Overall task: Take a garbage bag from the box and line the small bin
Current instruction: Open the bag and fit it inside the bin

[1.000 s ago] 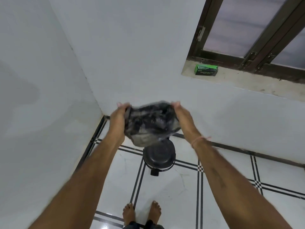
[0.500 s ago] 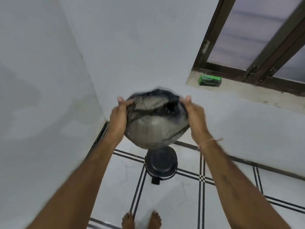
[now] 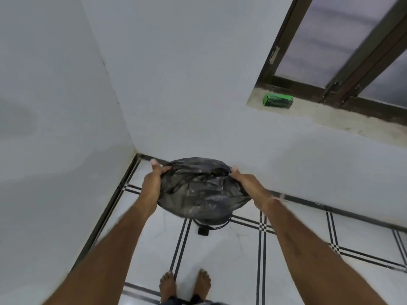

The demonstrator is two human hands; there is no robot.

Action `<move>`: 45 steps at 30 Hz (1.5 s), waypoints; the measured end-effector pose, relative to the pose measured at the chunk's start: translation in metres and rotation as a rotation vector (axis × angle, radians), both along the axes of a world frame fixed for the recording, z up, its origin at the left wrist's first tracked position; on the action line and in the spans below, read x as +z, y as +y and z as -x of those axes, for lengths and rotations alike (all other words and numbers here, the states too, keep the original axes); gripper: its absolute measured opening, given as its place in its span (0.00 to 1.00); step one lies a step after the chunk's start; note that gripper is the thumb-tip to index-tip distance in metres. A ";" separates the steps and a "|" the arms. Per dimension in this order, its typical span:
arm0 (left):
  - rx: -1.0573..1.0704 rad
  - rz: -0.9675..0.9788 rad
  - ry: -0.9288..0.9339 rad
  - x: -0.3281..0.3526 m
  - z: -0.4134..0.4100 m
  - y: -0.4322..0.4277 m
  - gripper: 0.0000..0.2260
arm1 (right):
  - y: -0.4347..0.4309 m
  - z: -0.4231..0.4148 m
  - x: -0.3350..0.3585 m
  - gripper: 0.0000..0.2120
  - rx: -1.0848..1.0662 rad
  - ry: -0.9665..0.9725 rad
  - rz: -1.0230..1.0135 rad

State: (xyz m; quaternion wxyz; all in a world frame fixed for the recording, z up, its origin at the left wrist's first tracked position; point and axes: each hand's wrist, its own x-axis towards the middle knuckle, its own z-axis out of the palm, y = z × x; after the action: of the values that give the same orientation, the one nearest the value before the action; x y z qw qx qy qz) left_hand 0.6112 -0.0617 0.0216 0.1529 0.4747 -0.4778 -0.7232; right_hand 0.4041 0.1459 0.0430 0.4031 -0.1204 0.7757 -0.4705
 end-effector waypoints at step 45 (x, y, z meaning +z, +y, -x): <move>-0.028 -0.158 -0.302 -0.185 0.141 -0.008 0.31 | -0.029 0.090 -0.216 0.31 -0.409 -0.447 -0.031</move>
State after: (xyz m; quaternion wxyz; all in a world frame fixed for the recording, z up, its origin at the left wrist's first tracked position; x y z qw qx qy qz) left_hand 0.4701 -0.0692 -0.1630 0.0317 0.5818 -0.4432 -0.6812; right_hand 0.3143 0.1173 -0.1731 0.4626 0.1510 0.6831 -0.5446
